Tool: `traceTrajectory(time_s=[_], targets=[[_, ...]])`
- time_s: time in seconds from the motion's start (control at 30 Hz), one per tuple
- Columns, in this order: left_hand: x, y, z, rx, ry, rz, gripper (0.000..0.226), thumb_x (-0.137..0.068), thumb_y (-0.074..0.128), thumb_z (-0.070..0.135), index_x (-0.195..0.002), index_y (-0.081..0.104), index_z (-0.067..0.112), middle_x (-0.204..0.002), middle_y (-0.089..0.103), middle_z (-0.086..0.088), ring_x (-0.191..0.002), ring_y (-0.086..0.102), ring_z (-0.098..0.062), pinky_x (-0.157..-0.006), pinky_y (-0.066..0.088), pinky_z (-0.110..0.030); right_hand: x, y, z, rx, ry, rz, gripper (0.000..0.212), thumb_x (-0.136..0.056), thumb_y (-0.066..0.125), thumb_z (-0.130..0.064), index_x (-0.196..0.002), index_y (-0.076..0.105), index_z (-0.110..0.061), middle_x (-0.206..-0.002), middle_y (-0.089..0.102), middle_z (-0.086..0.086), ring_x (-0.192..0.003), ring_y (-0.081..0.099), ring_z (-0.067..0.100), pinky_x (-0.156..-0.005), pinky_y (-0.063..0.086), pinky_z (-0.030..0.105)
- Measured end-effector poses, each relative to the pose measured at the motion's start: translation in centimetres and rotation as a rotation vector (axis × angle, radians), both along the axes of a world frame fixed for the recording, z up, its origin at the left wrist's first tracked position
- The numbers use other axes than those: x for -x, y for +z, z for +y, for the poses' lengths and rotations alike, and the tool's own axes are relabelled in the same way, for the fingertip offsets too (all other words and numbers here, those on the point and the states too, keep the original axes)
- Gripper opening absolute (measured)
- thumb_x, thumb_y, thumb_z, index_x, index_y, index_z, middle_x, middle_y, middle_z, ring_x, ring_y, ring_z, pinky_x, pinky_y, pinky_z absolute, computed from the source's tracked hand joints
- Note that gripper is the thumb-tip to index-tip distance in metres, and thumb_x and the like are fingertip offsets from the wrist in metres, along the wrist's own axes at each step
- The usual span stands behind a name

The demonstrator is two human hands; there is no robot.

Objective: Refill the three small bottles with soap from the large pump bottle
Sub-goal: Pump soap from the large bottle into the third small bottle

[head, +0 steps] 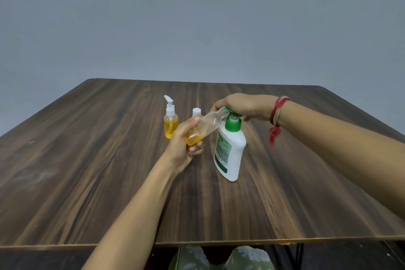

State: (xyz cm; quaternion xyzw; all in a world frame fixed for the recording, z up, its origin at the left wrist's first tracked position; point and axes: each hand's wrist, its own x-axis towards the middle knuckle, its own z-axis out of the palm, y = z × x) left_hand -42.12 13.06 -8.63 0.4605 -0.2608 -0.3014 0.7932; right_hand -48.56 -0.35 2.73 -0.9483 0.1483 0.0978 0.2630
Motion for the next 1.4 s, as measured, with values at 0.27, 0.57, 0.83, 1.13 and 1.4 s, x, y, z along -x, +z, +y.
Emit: traceTrajectory(time_s=[0.27, 0.57, 0.83, 1.13, 1.4], targets=[[0.08, 0.12, 0.09, 0.012, -0.016, -0.006, 0.03, -0.08, 0.051, 0.035, -0.081, 0.055, 0.006, -0.041, 0.037, 0.001, -0.03, 0.025, -0.004, -0.033, 0.022, -0.012, 0.14, 0.26, 0.13, 0.02, 0.016, 0.029, 0.025, -0.094, 0.037, -0.016, -0.1, 0.059, -0.028, -0.092, 0.054, -0.001, -0.093, 0.047, 0.023, -0.089, 0.038, 0.046], [0.08, 0.13, 0.05, 0.012, -0.01, -0.011, 0.03, -0.081, 0.051, 0.034, -0.079, 0.057, 0.005, -0.041, 0.038, 0.001, -0.029, 0.025, -0.004, -0.033, 0.022, -0.013, -0.13, -0.08, -0.05, 0.019, -0.003, -0.004, 0.029, -0.093, 0.036, -0.015, -0.092, 0.061, -0.031, -0.093, 0.058, -0.001, -0.093, 0.05, 0.023, -0.092, 0.041, 0.048], [0.07, 0.09, 0.06, 0.012, -0.013, -0.012, 0.031, -0.08, 0.051, 0.035, -0.08, 0.058, 0.005, -0.041, 0.037, 0.001, -0.03, 0.025, -0.004, -0.033, 0.021, -0.013, 0.25, 0.32, 0.25, 0.033, 0.008, 0.024, 0.027, -0.094, 0.035, -0.014, -0.097, 0.058, -0.028, -0.085, 0.052, -0.005, -0.088, 0.045, 0.021, -0.085, 0.038, 0.043], [-0.18, -0.03, 0.16, 0.019, -0.021, -0.025, 0.032, -0.081, 0.051, 0.035, -0.077, 0.057, 0.004, -0.04, 0.037, 0.002, -0.03, 0.025, -0.004, -0.033, 0.021, -0.013, 0.23, -0.13, 0.3, -0.011, -0.008, -0.011, 0.026, -0.092, 0.038, -0.014, -0.097, 0.06, -0.027, -0.101, 0.055, 0.003, -0.091, 0.049, 0.021, -0.088, 0.042, 0.044], [-0.32, -0.15, 0.06, 0.022, -0.014, -0.03, 0.029, -0.081, 0.051, 0.034, -0.076, 0.061, 0.007, -0.041, 0.036, 0.001, -0.03, 0.023, -0.004, -0.033, 0.021, -0.013, 0.08, -0.21, 0.12, -0.012, -0.009, 0.017, 0.031, -0.092, 0.035, -0.014, -0.101, 0.06, -0.029, -0.106, 0.058, 0.002, -0.101, 0.049, 0.025, -0.093, 0.04, 0.048]])
